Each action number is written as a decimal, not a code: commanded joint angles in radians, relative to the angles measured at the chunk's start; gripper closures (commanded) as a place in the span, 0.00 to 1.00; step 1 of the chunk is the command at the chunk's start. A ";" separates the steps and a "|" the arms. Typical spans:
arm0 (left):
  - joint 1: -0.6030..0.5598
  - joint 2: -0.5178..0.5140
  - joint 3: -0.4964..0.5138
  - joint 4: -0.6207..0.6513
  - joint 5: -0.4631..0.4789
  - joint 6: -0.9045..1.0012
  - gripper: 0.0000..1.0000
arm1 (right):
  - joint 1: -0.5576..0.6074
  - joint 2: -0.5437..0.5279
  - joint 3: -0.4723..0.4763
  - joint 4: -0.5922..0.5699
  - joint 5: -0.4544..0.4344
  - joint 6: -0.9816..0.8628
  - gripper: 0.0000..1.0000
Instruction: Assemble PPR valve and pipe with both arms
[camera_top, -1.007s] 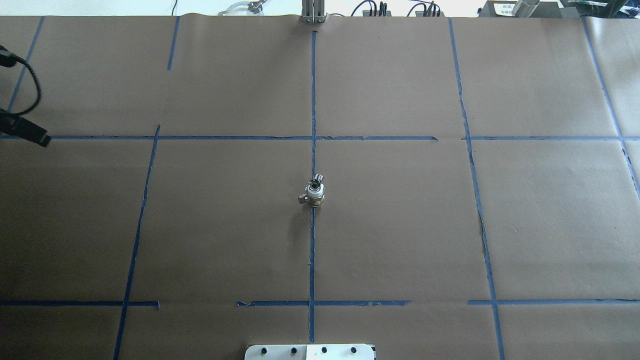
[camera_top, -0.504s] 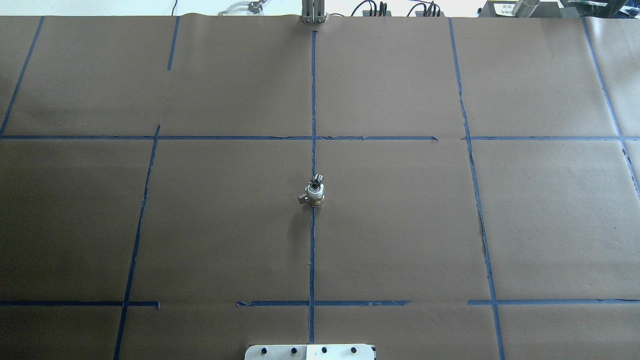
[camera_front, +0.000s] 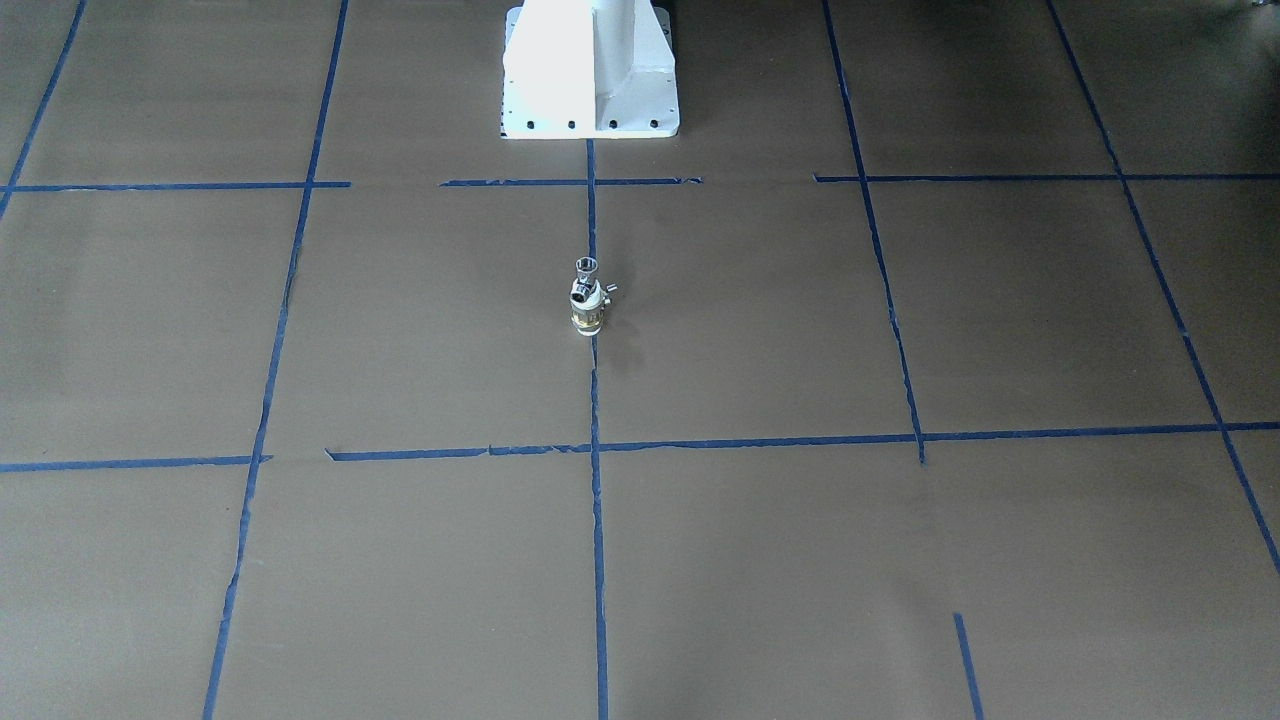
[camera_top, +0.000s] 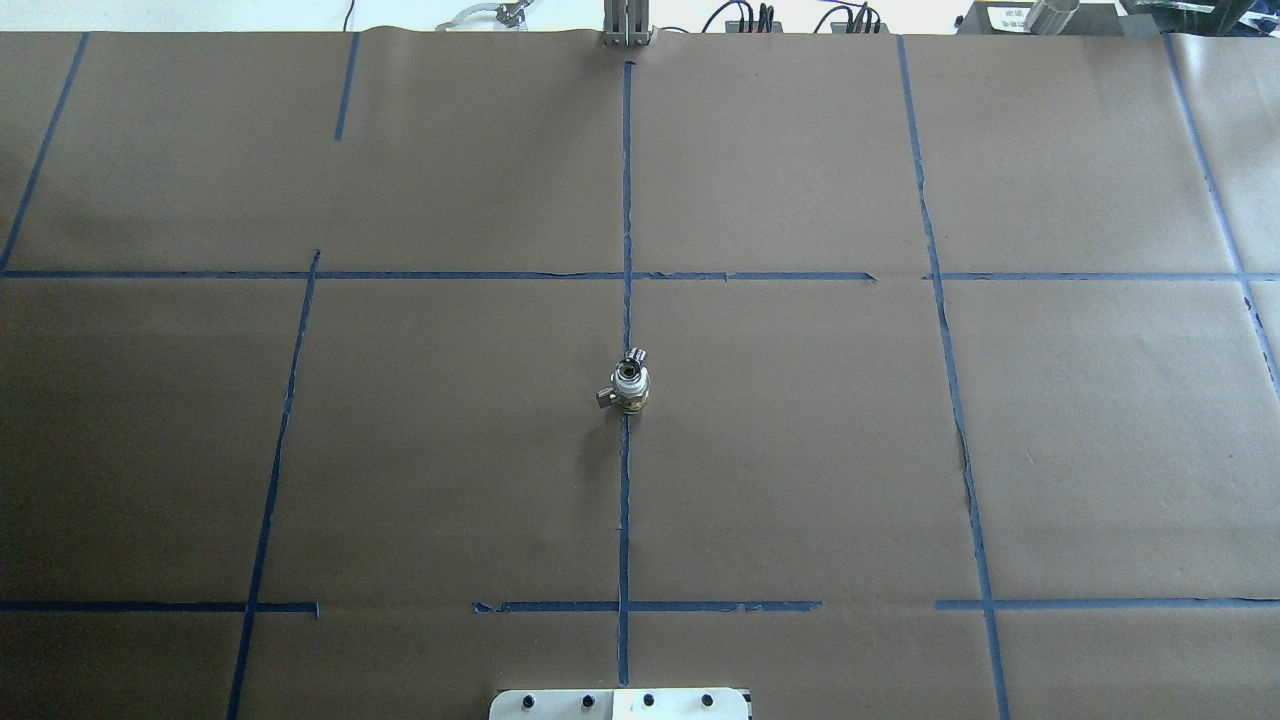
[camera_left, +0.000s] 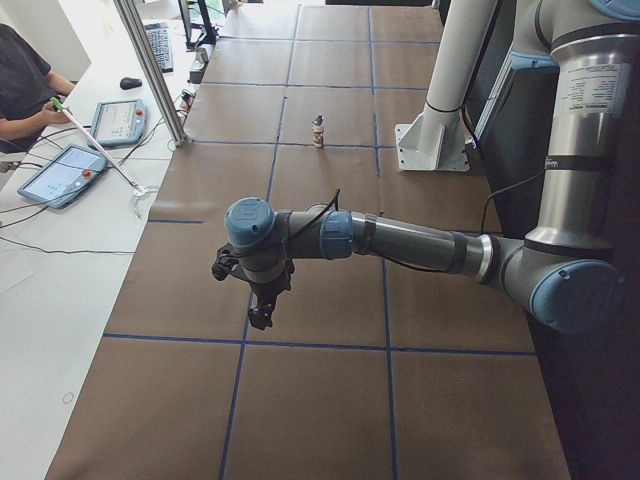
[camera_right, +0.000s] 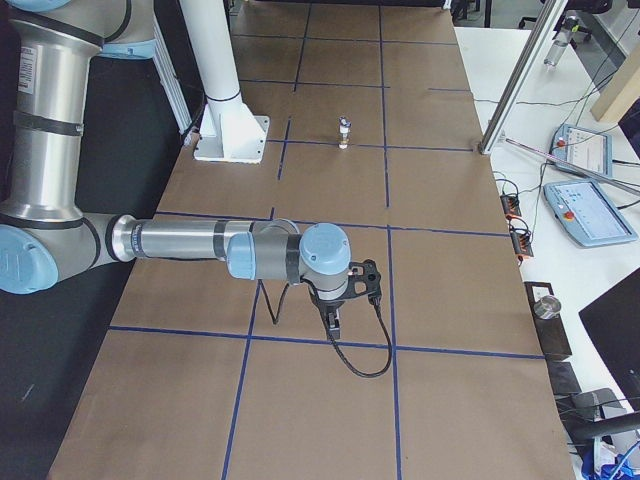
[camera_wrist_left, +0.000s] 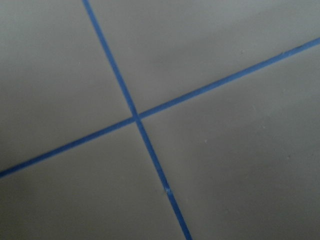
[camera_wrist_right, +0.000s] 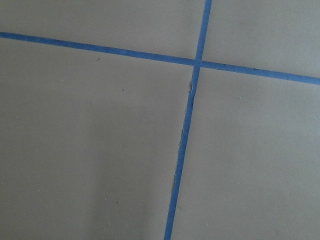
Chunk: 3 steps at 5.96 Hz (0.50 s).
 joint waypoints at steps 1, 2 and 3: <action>-0.003 0.070 -0.004 0.001 0.002 0.004 0.00 | -0.006 0.002 0.024 0.004 0.003 0.002 0.00; -0.001 0.086 0.021 -0.061 -0.001 -0.008 0.00 | -0.026 -0.001 0.043 0.002 -0.011 -0.011 0.00; -0.003 0.100 -0.005 -0.079 -0.004 0.004 0.00 | -0.065 -0.010 0.044 0.002 -0.014 -0.011 0.00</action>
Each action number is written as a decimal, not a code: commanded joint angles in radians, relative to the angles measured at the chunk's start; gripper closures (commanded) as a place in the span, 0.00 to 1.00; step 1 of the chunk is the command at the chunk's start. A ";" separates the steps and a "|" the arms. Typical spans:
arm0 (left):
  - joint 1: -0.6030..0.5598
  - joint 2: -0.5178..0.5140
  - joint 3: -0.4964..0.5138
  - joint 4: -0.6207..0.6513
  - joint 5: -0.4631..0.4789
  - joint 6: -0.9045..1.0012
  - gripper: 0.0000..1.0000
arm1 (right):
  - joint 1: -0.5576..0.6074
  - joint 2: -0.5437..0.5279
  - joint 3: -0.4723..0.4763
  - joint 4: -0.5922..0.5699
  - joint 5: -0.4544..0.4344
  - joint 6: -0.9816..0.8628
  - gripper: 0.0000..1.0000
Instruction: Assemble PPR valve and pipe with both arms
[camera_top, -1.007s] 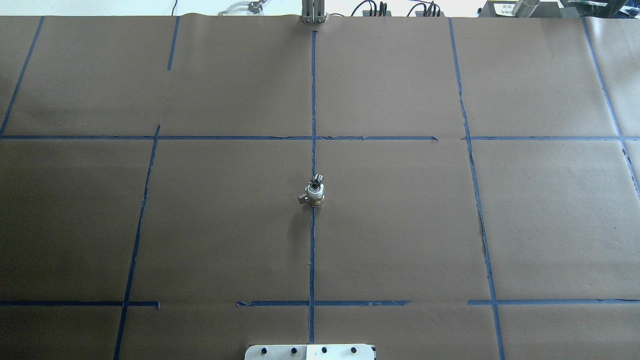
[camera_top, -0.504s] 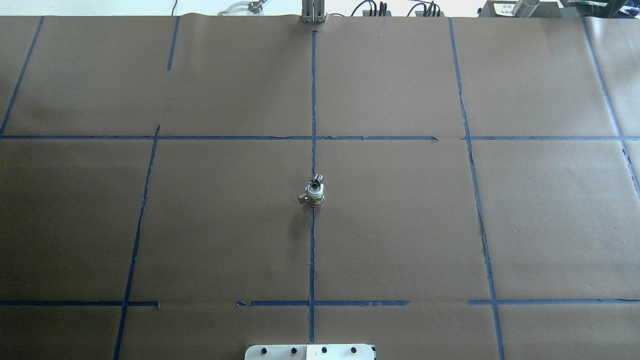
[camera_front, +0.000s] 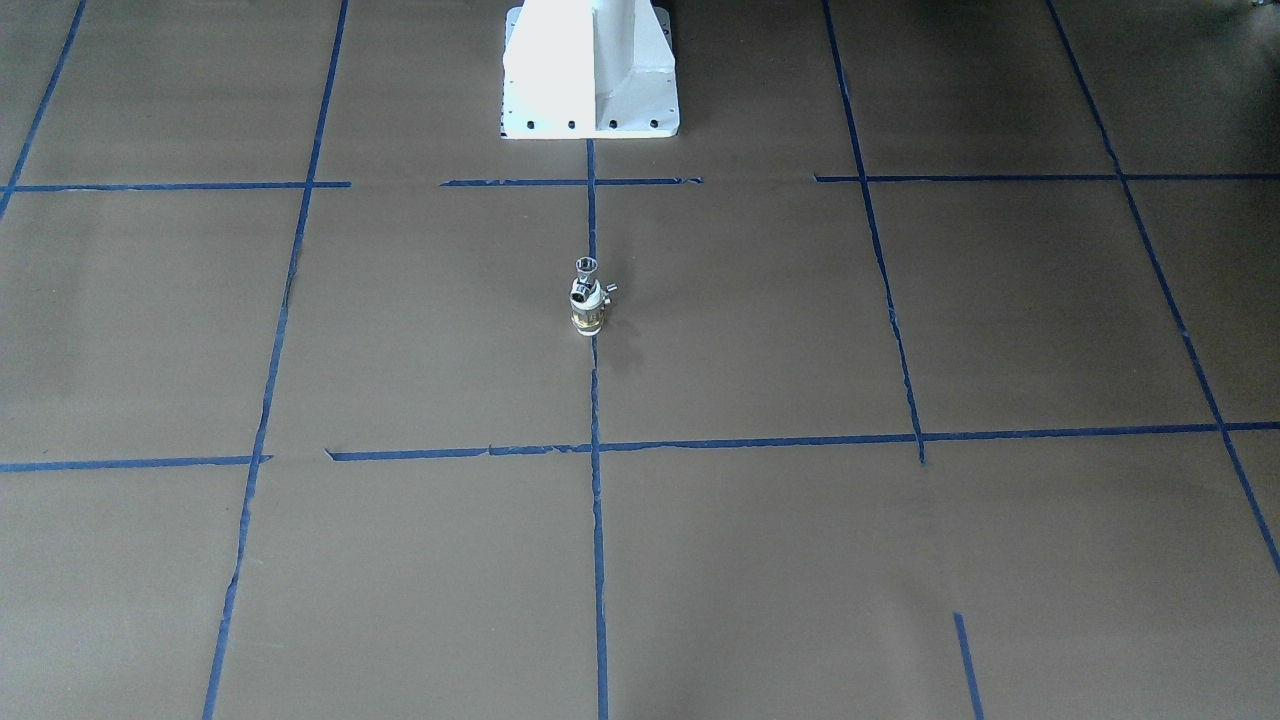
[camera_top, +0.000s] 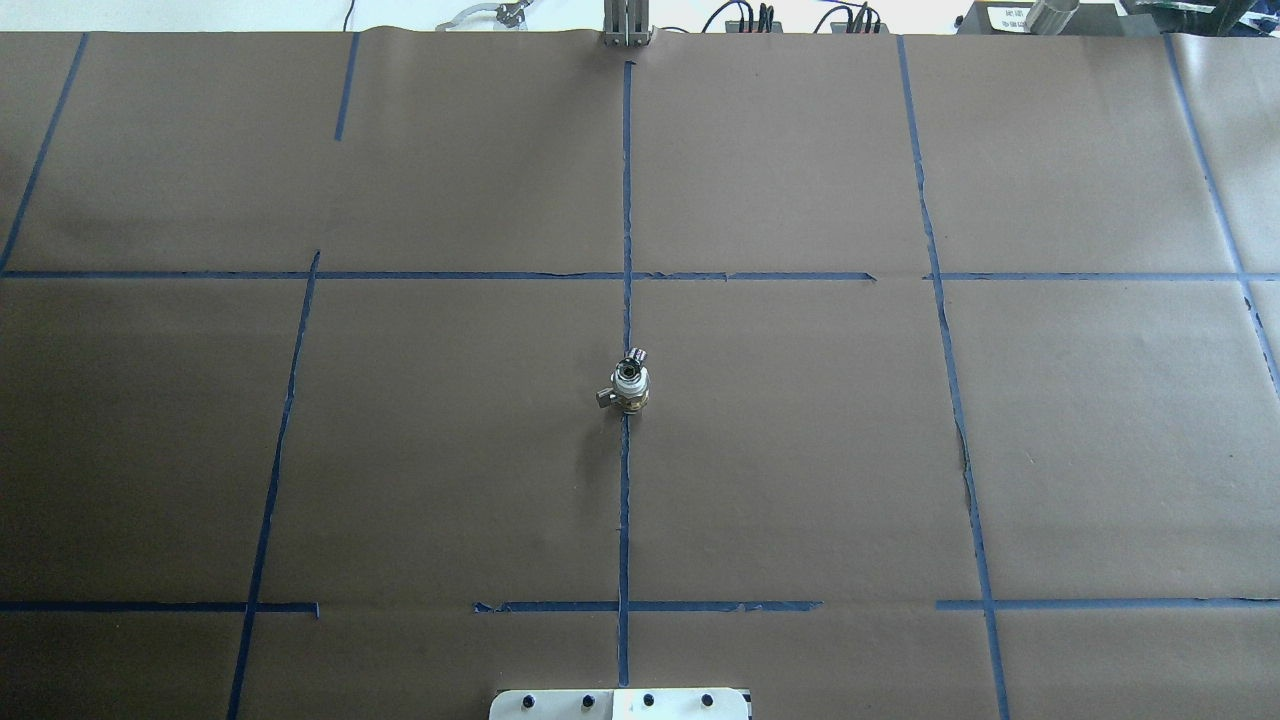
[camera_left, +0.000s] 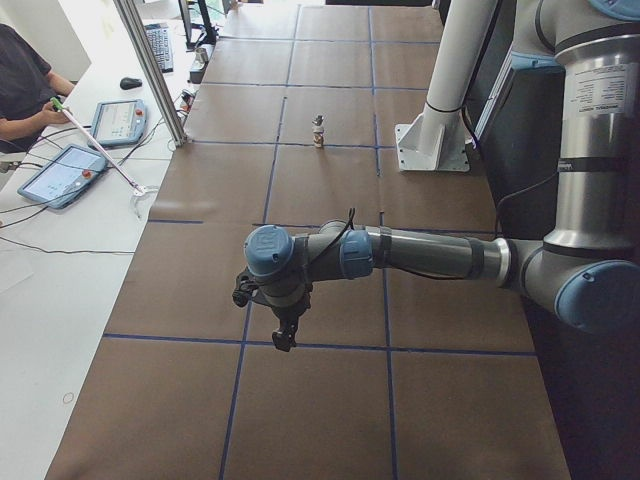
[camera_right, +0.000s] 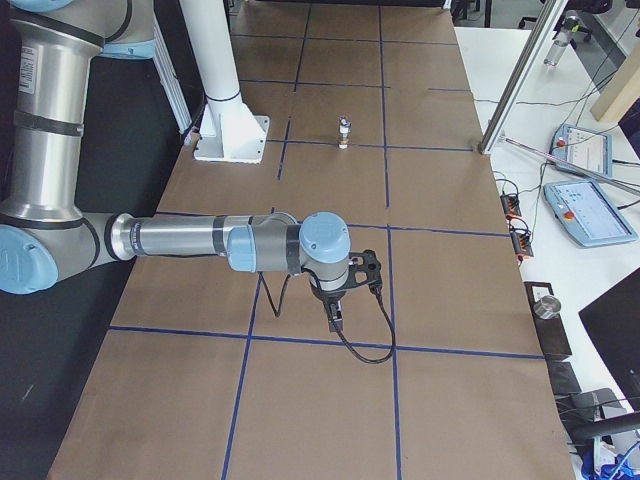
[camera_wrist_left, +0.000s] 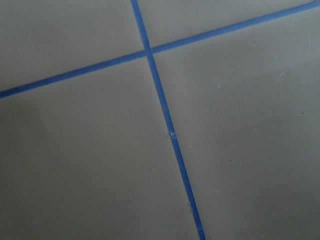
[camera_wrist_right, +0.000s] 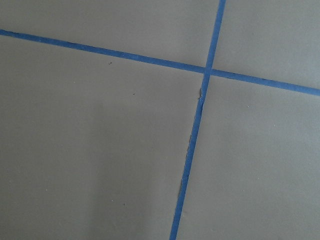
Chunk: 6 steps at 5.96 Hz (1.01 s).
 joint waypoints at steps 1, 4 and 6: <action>0.002 0.012 -0.017 -0.029 0.002 0.001 0.00 | -0.057 0.002 0.008 0.001 -0.003 0.001 0.00; 0.002 0.008 -0.072 -0.028 0.003 0.004 0.00 | -0.057 0.024 -0.023 0.004 0.001 0.014 0.00; 0.002 0.009 -0.071 -0.028 0.002 -0.007 0.00 | -0.057 0.053 -0.032 0.004 -0.003 0.012 0.00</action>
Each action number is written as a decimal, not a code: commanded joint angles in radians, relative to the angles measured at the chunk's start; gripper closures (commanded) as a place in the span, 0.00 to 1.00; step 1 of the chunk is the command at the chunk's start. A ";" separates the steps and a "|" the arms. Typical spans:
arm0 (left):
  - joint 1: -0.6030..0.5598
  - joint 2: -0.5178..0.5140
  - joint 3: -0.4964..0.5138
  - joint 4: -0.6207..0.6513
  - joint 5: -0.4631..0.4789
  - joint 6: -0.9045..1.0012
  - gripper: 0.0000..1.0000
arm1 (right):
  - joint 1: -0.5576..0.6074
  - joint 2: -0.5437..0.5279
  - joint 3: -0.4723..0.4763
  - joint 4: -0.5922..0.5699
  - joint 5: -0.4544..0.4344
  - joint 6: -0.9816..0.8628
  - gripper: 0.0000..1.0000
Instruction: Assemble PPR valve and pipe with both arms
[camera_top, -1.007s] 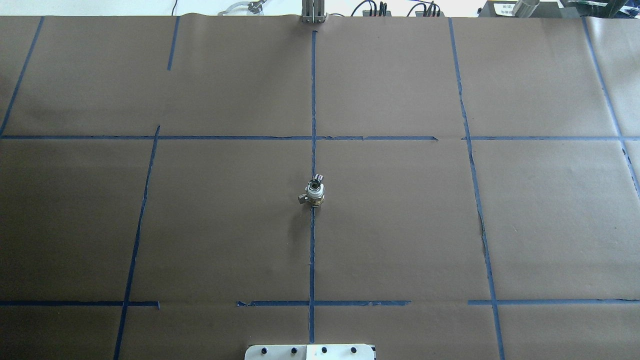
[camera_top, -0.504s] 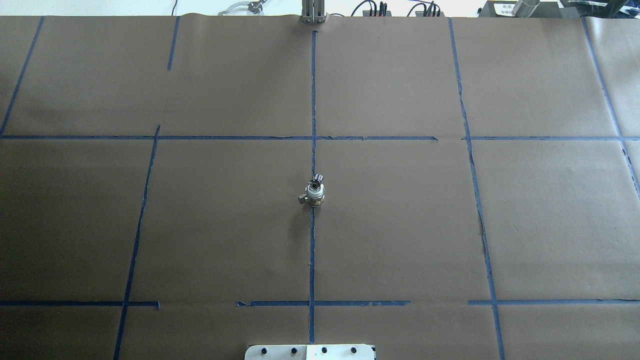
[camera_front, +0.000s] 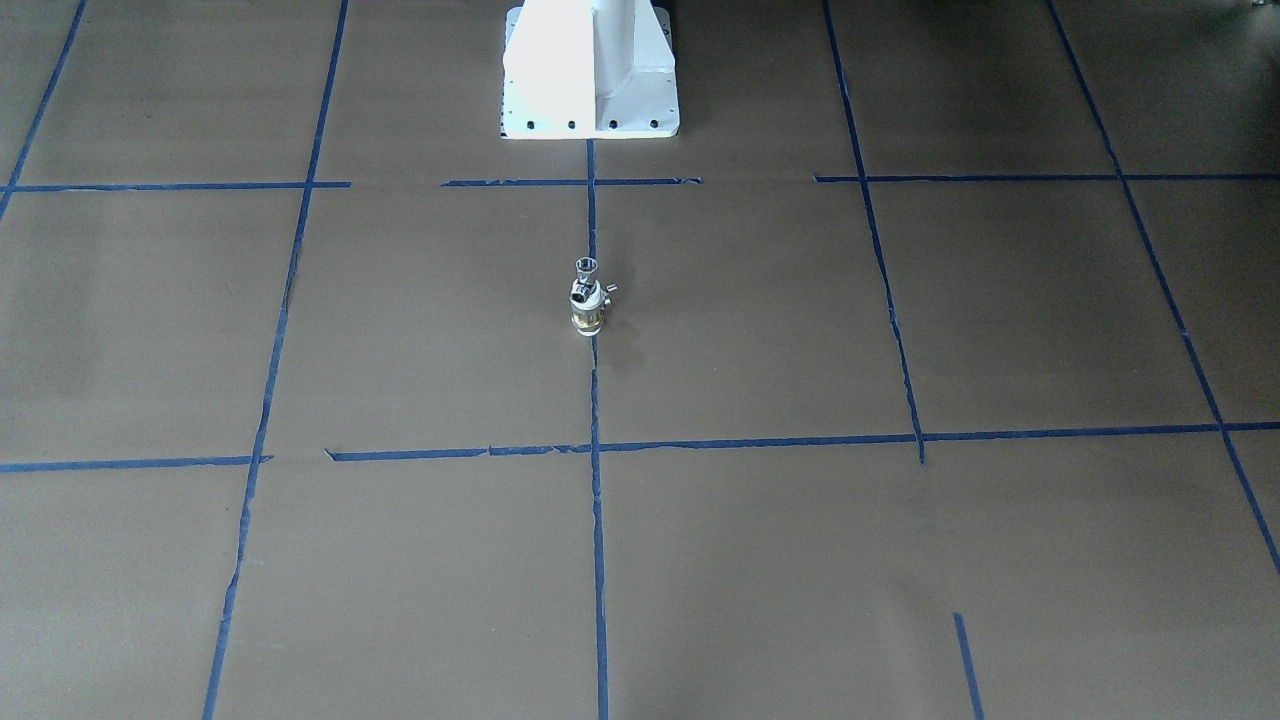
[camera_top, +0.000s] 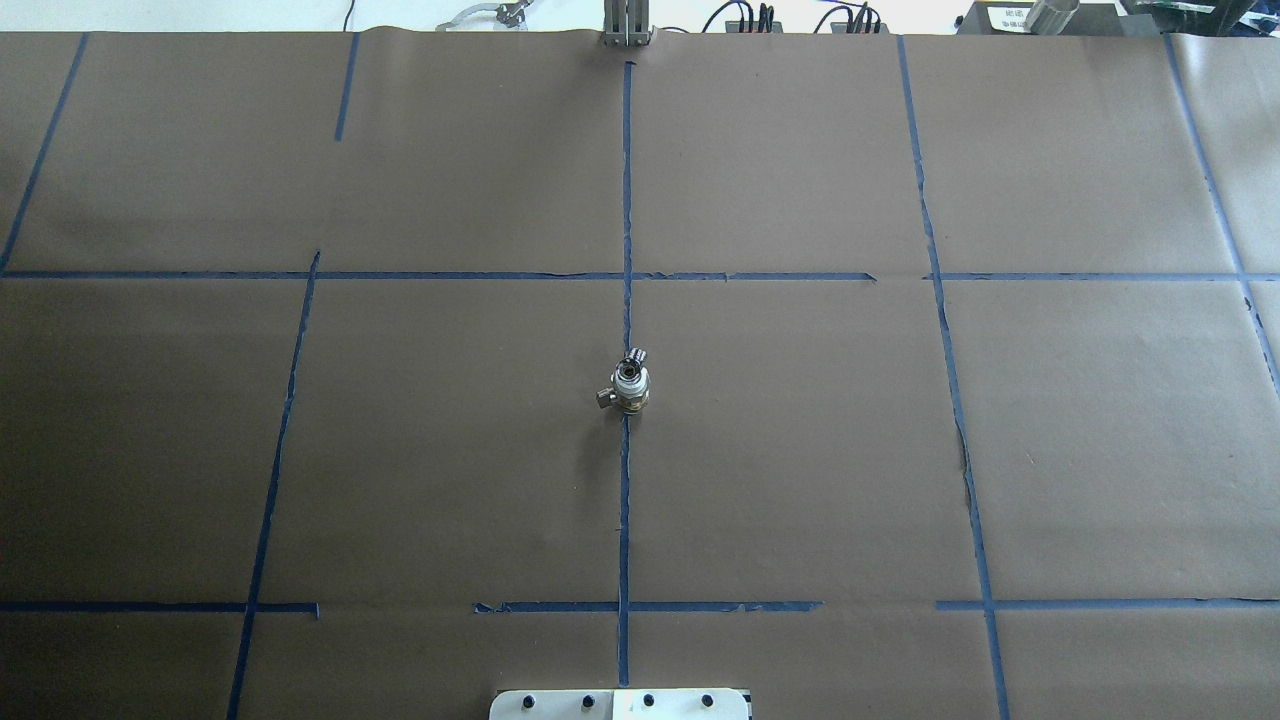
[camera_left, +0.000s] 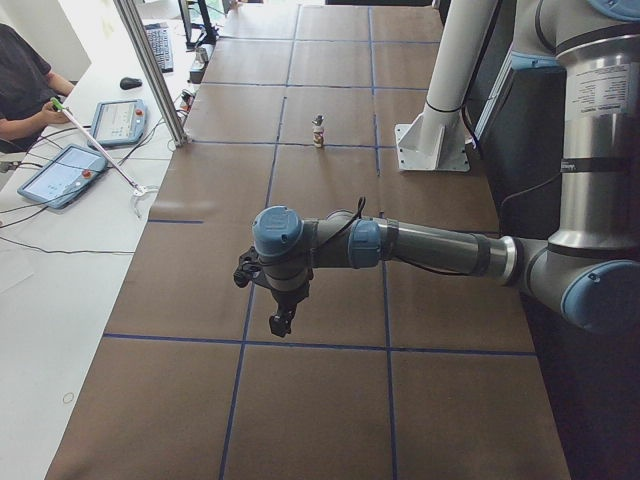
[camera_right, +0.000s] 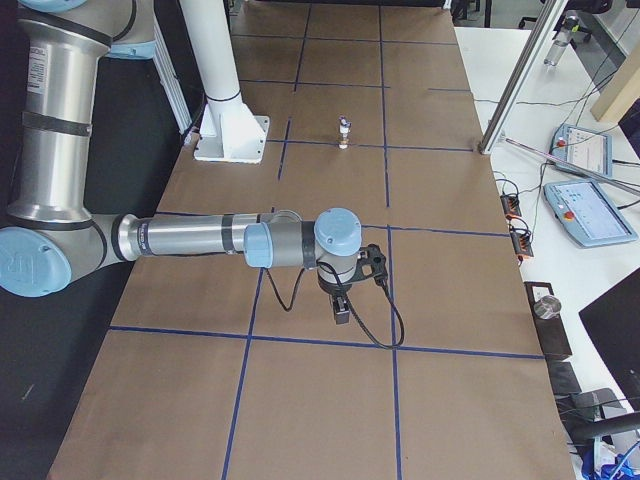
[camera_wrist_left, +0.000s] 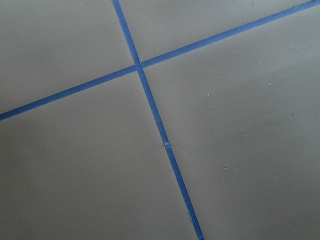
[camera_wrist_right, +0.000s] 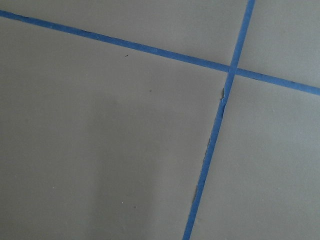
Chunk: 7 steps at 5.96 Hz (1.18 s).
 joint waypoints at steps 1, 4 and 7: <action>0.000 0.002 0.000 0.000 -0.005 -0.005 0.00 | 0.000 0.022 -0.003 -0.001 -0.007 0.000 0.00; 0.000 0.002 -0.004 -0.001 -0.009 -0.097 0.00 | -0.008 0.077 0.000 -0.058 -0.048 0.003 0.00; 0.000 0.000 -0.007 -0.001 -0.009 -0.094 0.00 | -0.009 0.132 0.005 -0.190 -0.070 -0.009 0.00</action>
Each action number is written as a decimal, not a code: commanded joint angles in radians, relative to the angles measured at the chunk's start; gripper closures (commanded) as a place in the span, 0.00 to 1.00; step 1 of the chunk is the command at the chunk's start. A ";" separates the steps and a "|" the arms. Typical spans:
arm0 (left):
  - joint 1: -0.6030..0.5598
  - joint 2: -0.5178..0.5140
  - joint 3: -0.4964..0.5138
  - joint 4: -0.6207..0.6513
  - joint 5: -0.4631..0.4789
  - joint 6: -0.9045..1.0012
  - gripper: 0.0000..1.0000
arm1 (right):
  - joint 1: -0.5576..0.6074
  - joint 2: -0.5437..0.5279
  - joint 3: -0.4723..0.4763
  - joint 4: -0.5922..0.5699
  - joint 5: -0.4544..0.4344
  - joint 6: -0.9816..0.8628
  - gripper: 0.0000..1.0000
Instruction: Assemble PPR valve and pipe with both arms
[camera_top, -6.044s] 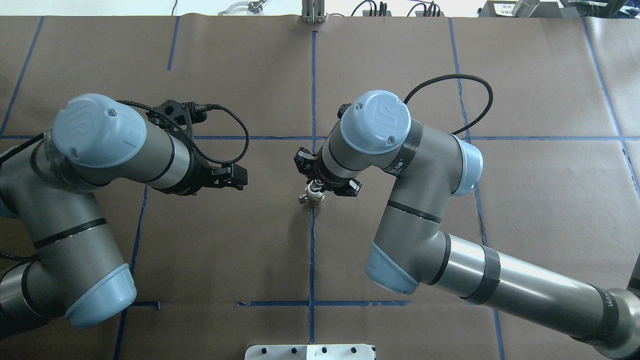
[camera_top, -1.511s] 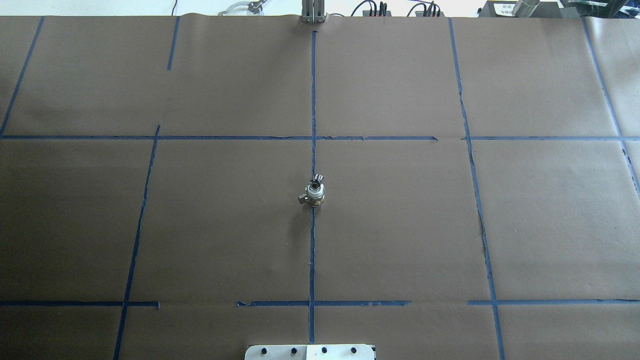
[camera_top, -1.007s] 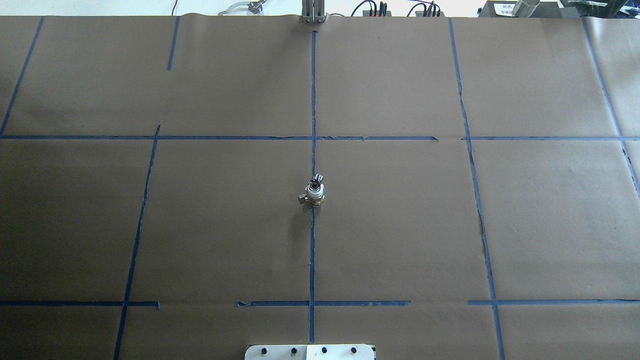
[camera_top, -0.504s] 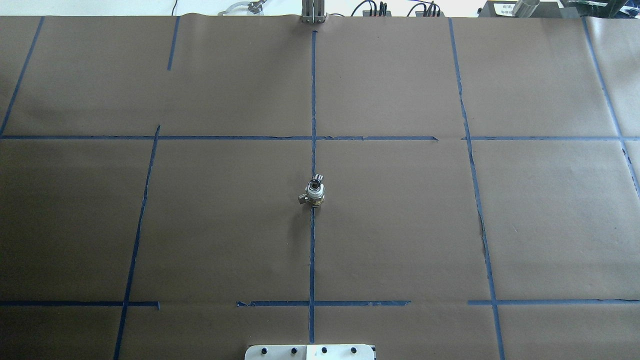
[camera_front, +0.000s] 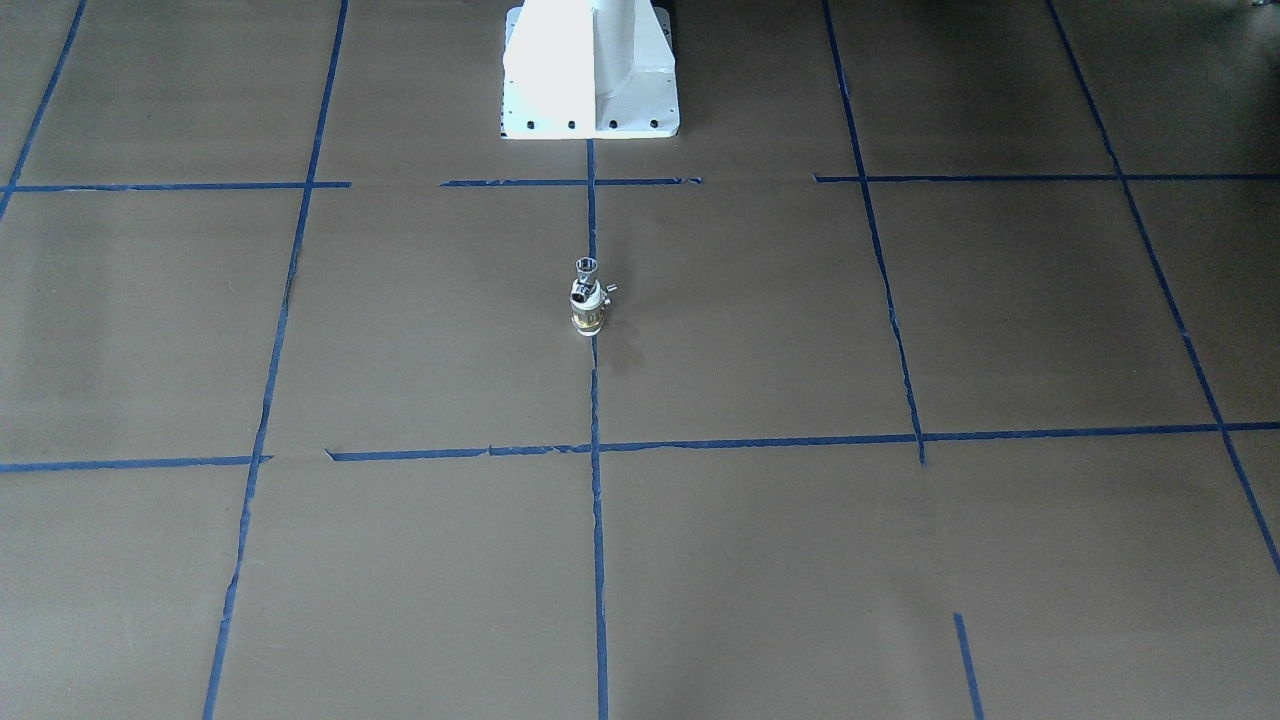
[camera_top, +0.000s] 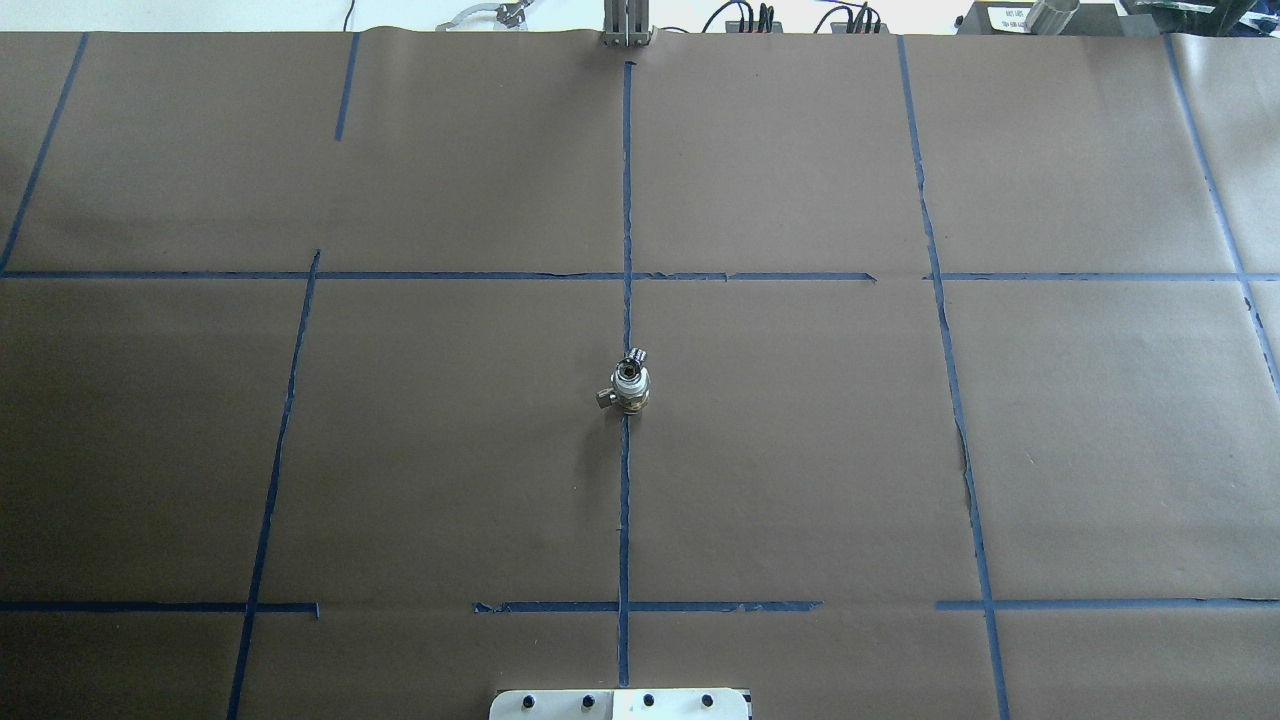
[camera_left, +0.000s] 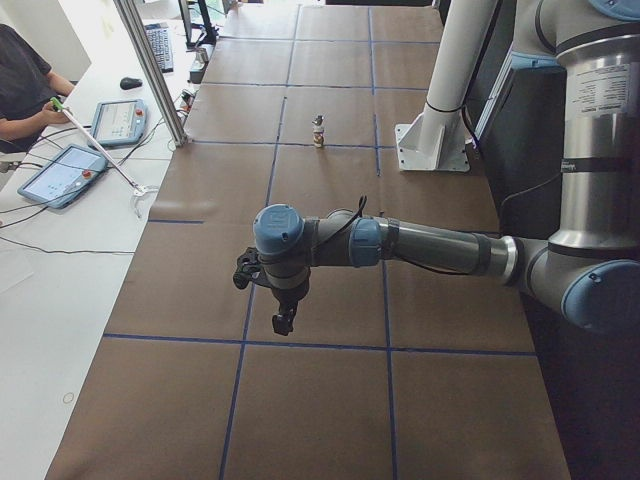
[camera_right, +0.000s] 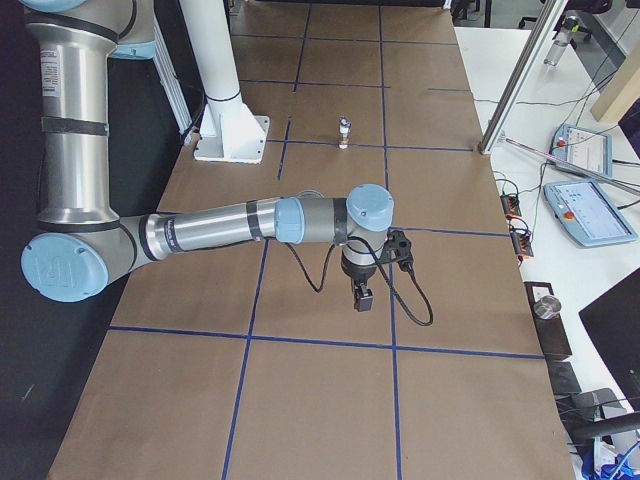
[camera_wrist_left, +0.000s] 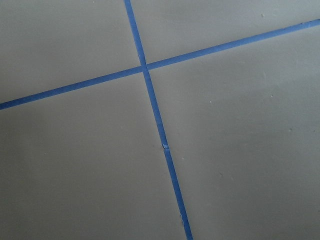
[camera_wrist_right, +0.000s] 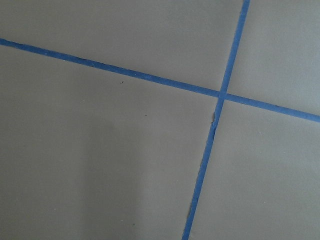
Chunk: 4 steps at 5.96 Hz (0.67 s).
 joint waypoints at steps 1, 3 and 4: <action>0.000 0.000 -0.001 0.000 -0.027 -0.003 0.00 | -0.007 0.002 0.005 -0.010 -0.046 -0.014 0.00; 0.000 -0.002 -0.001 0.000 -0.060 -0.005 0.00 | -0.038 0.000 0.016 -0.008 -0.114 -0.056 0.00; 0.000 -0.002 0.001 0.000 -0.058 -0.003 0.00 | -0.038 -0.003 0.014 -0.008 -0.105 -0.073 0.00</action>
